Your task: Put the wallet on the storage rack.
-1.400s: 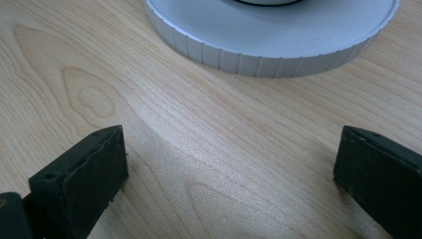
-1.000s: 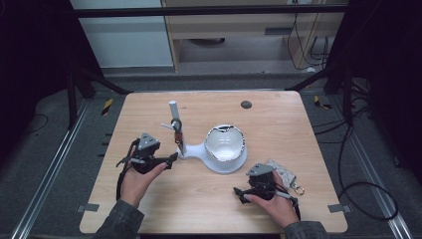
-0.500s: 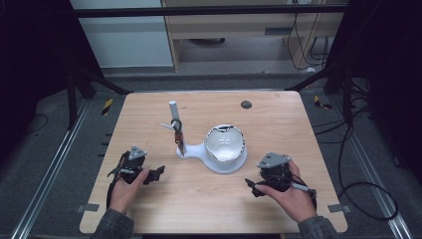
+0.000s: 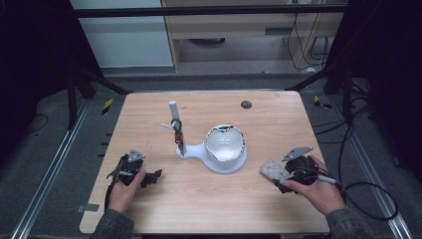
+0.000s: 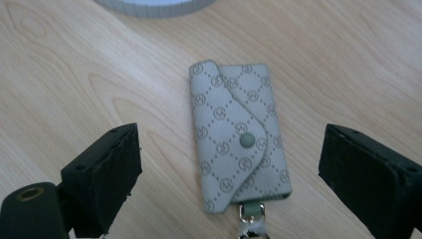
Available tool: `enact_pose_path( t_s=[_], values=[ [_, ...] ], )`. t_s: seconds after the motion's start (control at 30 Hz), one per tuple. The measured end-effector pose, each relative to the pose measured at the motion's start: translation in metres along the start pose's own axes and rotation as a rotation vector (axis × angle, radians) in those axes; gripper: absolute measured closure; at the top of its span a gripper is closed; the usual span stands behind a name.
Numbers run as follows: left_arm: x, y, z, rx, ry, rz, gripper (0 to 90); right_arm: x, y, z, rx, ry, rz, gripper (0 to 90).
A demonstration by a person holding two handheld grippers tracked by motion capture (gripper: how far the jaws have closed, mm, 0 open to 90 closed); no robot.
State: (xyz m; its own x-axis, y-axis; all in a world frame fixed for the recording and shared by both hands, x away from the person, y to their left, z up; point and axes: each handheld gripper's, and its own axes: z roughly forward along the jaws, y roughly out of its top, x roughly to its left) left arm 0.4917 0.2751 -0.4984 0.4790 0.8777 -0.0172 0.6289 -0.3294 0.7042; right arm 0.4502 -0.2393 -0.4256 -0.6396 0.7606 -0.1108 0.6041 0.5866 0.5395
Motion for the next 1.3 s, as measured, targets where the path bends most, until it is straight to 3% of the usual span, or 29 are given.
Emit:
enact_pose_path(
  t_s=[0.17,0.37,0.5,0.53,0.67,0.9,1.13,1.3],
  values=[
    [0.002,-0.002,0.002,0.008,0.0,-0.007,6.5,-0.01,-0.001,0.001,0.072,0.012,-0.016,7.5],
    [0.002,-0.004,0.003,0.003,-0.001,-0.014,5.8,-0.015,0.003,0.006,0.112,0.029,-0.013,10.9],
    [0.001,-0.004,0.004,0.01,0.019,0.022,5.0,-0.015,0.007,0.012,0.151,0.052,-0.028,12.4],
    [0.0,-0.004,0.005,0.012,0.023,0.03,4.1,-0.016,0.008,0.017,0.185,0.062,-0.022,11.4],
    [0.001,-0.005,0.006,0.005,0.019,0.036,2.7,-0.018,0.008,0.023,0.217,0.063,-0.015,9.7],
    [0.002,-0.007,0.007,-0.012,0.019,0.036,1.2,-0.024,0.005,0.034,0.258,0.077,0.012,10.0],
    [0.002,-0.007,0.007,-0.016,0.018,0.037,0.9,-0.026,0.004,0.043,0.282,0.077,-0.007,11.3],
    [0.002,-0.007,0.007,-0.015,0.018,0.037,0.8,-0.028,0.0,0.049,0.311,0.074,0.008,12.2]
  ],
)
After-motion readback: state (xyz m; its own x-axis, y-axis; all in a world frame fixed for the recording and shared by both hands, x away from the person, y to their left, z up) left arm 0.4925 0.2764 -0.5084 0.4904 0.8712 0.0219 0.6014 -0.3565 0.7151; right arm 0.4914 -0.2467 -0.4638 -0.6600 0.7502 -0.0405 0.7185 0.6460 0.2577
